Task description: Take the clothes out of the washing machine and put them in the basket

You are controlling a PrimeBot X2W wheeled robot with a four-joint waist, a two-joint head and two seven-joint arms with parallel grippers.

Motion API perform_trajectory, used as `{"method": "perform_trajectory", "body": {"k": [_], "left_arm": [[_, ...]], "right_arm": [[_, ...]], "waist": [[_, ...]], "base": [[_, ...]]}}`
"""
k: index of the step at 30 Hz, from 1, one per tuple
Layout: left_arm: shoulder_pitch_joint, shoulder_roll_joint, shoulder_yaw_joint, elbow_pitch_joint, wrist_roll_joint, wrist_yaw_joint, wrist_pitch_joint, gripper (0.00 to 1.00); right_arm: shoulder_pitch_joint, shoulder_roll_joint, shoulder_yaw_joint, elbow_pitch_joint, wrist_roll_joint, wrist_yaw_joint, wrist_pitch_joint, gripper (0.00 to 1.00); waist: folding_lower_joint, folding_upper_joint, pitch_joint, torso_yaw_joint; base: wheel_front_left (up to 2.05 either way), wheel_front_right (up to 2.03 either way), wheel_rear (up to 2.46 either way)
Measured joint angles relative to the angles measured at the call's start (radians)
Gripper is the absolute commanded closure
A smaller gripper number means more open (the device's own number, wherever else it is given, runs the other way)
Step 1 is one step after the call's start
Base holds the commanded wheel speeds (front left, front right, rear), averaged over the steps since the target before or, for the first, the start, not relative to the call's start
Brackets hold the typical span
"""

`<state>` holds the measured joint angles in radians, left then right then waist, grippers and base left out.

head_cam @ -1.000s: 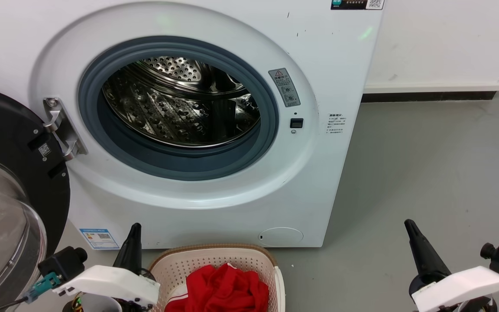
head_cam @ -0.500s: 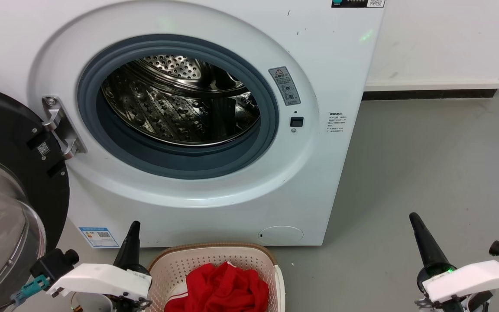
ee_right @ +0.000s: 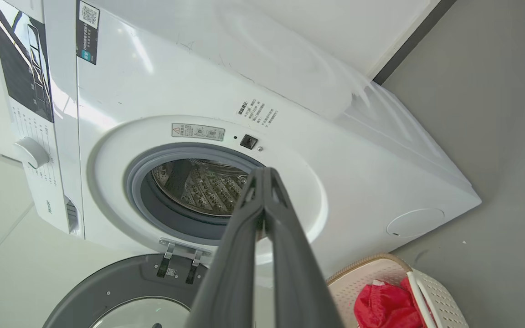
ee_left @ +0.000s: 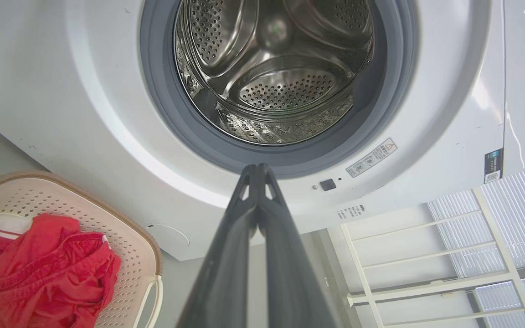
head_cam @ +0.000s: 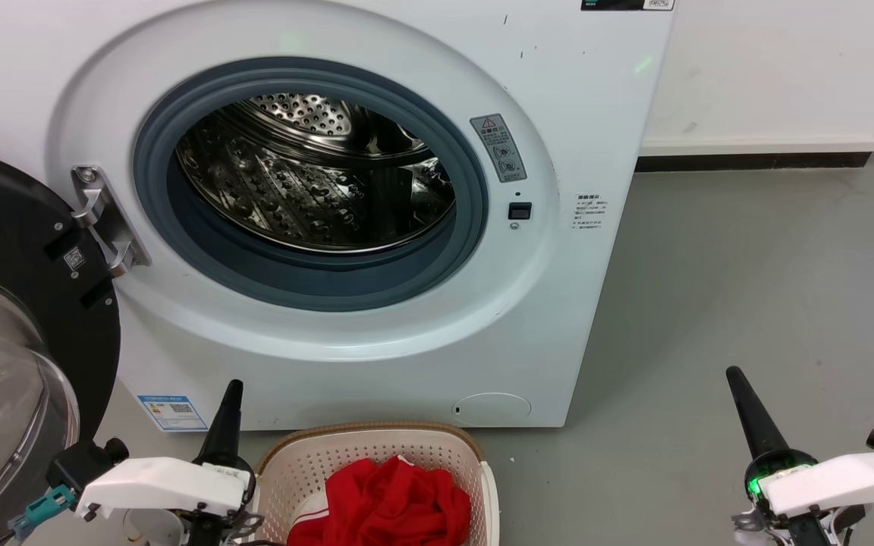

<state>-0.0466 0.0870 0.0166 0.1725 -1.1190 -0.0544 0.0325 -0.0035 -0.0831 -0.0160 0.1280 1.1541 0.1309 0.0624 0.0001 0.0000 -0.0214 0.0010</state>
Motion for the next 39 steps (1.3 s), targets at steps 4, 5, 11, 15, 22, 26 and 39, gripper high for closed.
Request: {"method": "perform_trajectory", "body": {"k": [4, 5, 11, 15, 22, 26, 39], "left_arm": [[-0.001, -0.002, 0.008, 0.008, -0.043, -0.007, 0.008, 1.00], [-0.002, -0.002, 0.010, 0.010, -0.053, -0.008, 0.009, 1.00], [-0.006, -0.004, 0.020, 0.018, -0.114, -0.016, 0.017, 1.00], [-0.015, -0.005, 0.025, 0.023, -0.152, -0.022, 0.019, 1.00], [-0.021, -0.008, 0.034, 0.031, -0.216, -0.031, 0.028, 1.00], [-0.023, -0.010, 0.041, 0.037, -0.251, -0.036, 0.035, 1.00], [-0.041, -0.019, 0.060, 0.054, -0.373, -0.056, 0.051, 1.00]], "right_arm": [[-0.016, 0.000, -0.004, 0.007, 0.042, 0.000, 0.000, 1.00], [-0.018, 0.000, -0.005, 0.009, 0.052, 0.000, 0.000, 1.00], [-0.022, 0.000, -0.010, 0.025, 0.111, 0.000, 0.001, 1.00], [-0.032, 0.000, -0.015, 0.035, 0.148, 0.000, 0.004, 1.00], [-0.040, 0.000, -0.023, 0.048, 0.210, 0.000, 0.007, 1.00], [-0.049, 0.000, -0.027, 0.057, 0.244, 0.000, 0.009, 1.00], [-0.072, 0.001, -0.042, 0.084, 0.362, 0.000, 0.011, 1.00]], "waist": [[0.0000, 0.0000, 0.002, 0.000], [0.0000, 0.0000, 0.002, 0.000], [0.0000, 0.0000, 0.005, 0.000], [0.0000, 0.0000, 0.006, 0.000], [-0.0001, 0.0000, 0.009, 0.000], [-0.0001, 0.0000, 0.011, 0.000], [-0.0001, 0.0000, 0.017, -0.001]], "base": [[0.00, 0.00, 0.00], [0.00, 0.00, 0.00], [0.00, 0.00, 0.00], [0.00, 0.00, 0.00], [0.00, 0.00, 0.00], [0.00, 0.00, 0.00], [0.00, 0.00, 0.00]]}}
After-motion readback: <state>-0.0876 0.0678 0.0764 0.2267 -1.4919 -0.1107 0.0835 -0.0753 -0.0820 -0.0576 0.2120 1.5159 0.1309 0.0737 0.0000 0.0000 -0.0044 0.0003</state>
